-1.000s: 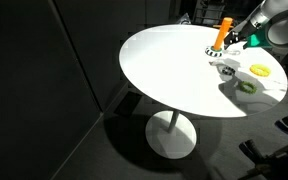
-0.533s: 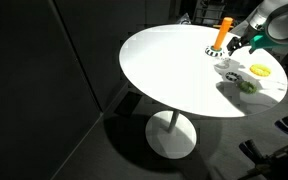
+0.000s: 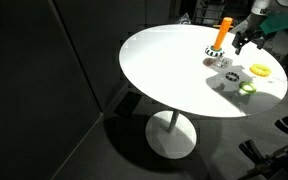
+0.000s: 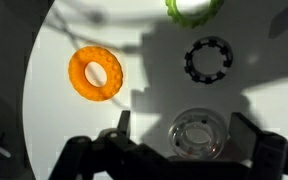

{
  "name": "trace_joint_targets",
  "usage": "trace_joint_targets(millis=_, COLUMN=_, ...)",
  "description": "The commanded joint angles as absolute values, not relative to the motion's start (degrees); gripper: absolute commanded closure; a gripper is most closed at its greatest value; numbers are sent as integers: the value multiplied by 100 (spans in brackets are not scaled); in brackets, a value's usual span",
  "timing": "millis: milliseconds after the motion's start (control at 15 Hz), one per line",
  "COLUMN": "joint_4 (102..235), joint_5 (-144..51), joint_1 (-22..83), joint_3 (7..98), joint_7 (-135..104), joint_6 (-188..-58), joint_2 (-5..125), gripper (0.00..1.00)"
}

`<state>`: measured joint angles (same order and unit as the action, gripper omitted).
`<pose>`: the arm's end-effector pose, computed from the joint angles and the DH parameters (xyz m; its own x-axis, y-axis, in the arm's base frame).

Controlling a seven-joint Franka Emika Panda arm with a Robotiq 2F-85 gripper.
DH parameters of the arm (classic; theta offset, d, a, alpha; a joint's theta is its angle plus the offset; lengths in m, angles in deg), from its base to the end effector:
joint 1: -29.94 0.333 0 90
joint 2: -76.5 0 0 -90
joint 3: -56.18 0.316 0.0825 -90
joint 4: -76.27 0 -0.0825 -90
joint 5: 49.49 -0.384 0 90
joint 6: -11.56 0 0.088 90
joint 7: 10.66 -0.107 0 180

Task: Remove the colorless ring from the orange rod and put it on the table

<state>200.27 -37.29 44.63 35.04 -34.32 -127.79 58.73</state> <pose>0.5590 -0.0629 0.2591 0.9414 -0.3335 0.0500 -0.3355 -0.9107 0.2410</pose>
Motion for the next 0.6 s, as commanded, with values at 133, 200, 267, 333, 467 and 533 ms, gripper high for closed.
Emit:
trace_joint_targets(millis=133, joint_4=19854, joint_5=-4036, joint_1=3495, joint_3=4538, joint_7=-2414, joint_6=-11729, joint_2=6413, gripper=0)
trace_joint_targets(millis=200, joint_4=19846, joint_5=-4104, joint_1=3394, joint_3=4643, joint_7=-2284, joint_6=-11595, joint_2=6484, gripper=0)
trace_joint_targets(millis=267, joint_4=19859, joint_5=-4186, joint_1=3303, joint_3=4742, joint_7=-2143, joint_6=-11453, joint_2=6599, gripper=0)
trace_joint_targets(millis=333, joint_4=19871, joint_5=-4264, joint_1=3227, joint_3=4822, joint_7=-2029, joint_6=-11359, joint_2=6688, gripper=0)
trace_joint_targets(millis=467, joint_4=19911, joint_5=-4503, joint_1=3092, joint_3=4957, joint_7=-1735, joint_6=-11194, joint_2=6900, gripper=0)
trace_joint_targets(millis=533, joint_4=19925, joint_5=-4606, joint_1=3045, joint_3=5006, joint_7=-1617, joint_6=-11103, joint_2=7007, gripper=0)
